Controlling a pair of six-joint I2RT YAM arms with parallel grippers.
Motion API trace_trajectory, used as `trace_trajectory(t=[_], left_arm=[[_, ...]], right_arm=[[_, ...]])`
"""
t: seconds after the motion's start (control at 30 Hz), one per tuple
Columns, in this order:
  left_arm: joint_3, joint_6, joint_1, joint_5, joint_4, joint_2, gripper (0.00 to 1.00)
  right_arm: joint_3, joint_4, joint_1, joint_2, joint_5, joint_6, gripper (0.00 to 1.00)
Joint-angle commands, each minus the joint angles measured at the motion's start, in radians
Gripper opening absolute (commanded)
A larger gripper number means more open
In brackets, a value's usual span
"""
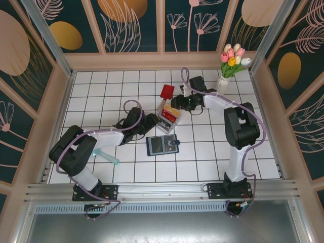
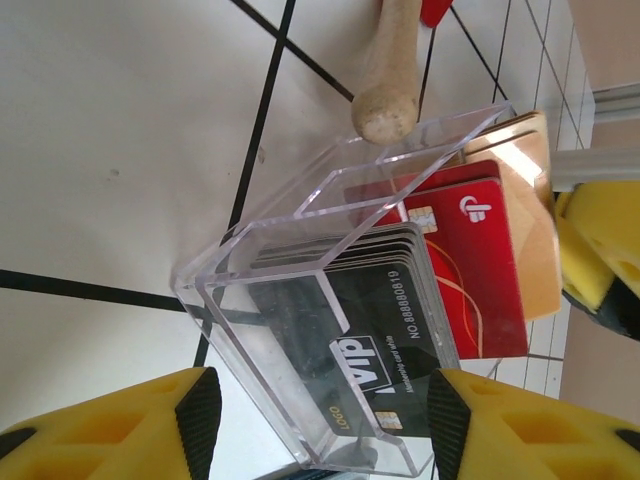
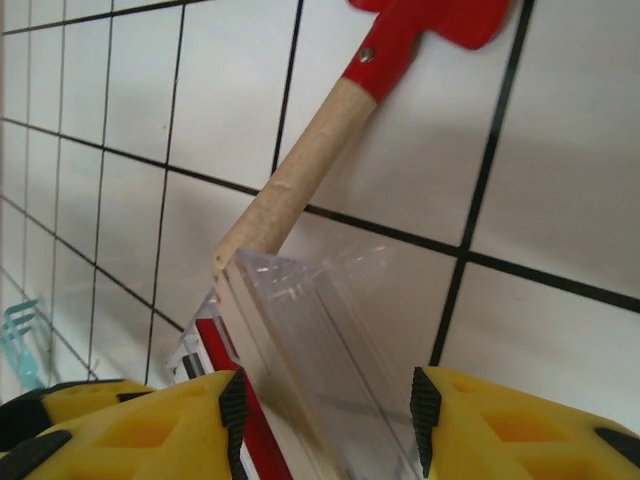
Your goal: Put the credit cards into the card holder
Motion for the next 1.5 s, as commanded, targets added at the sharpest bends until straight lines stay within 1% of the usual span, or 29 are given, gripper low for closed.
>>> trace_trajectory(t=[0.0,0.1,0.17,0.23,0.3,0.37,0.4,0.5,0.53,0.63,0.73,0.77,0.83,1.07,1.37,1.47], left_arm=[[0.018,-0.016,0.007,0.031,0.057,0.025,0.6],[0.023,-0.015,0.01,0.037,0.064,0.038,0.6],[0.032,-0.012,0.011,0.042,0.061,0.038,0.6],[0.043,-0.006,0.011,0.044,0.058,0.075,0.6],[0.056,0.002,0.011,0.046,0.054,0.084,0.6],[0.067,0.012,0.01,0.05,0.044,0.093,0.6],[0.073,0.02,0.011,0.05,0.036,0.095,0.59],[0.093,0.042,0.011,0.033,-0.011,0.099,0.57],[0.092,0.045,0.011,0.024,-0.021,0.098,0.56],[0.087,0.053,0.011,0.005,-0.042,0.097,0.56],[0.084,0.056,0.011,0.005,-0.043,0.103,0.56],[0.085,0.058,0.01,0.007,-0.043,0.105,0.56],[0.085,0.059,0.01,0.007,-0.044,0.108,0.56],[0.085,0.065,0.011,0.005,-0.047,0.116,0.55],[0.083,0.067,0.011,0.005,-0.048,0.118,0.55],[0.083,0.069,0.011,0.005,-0.049,0.119,0.55]], right_arm=[[-0.06,0.042,0.008,-0.056,-0.095,0.027,0.5],[-0.128,0.086,0.011,-0.111,-0.128,0.058,0.5],[-0.155,0.083,0.019,-0.135,-0.133,0.067,0.5],[-0.183,0.094,0.028,-0.159,-0.137,0.074,0.5],[-0.209,0.103,0.038,-0.182,-0.12,0.081,0.5],[-0.211,0.076,0.043,-0.192,-0.087,0.069,0.5],[-0.206,0.054,0.045,-0.197,-0.038,0.059,0.49],[-0.175,-0.036,0.057,-0.224,0.232,-0.005,0.5],[-0.153,-0.069,0.072,-0.228,0.326,-0.035,0.5],[-0.107,-0.125,0.128,-0.23,0.548,-0.103,0.51],[-0.084,-0.137,0.188,-0.228,0.699,-0.144,0.51],[-0.079,-0.137,0.216,-0.226,0.73,-0.157,0.52],[-0.065,-0.141,0.242,-0.219,0.758,-0.175,0.52],[-0.038,-0.164,0.271,-0.173,0.766,-0.192,0.51],[-0.036,-0.185,0.282,-0.142,0.74,-0.196,0.51],[-0.036,-0.189,0.285,-0.126,0.754,-0.194,0.51]])
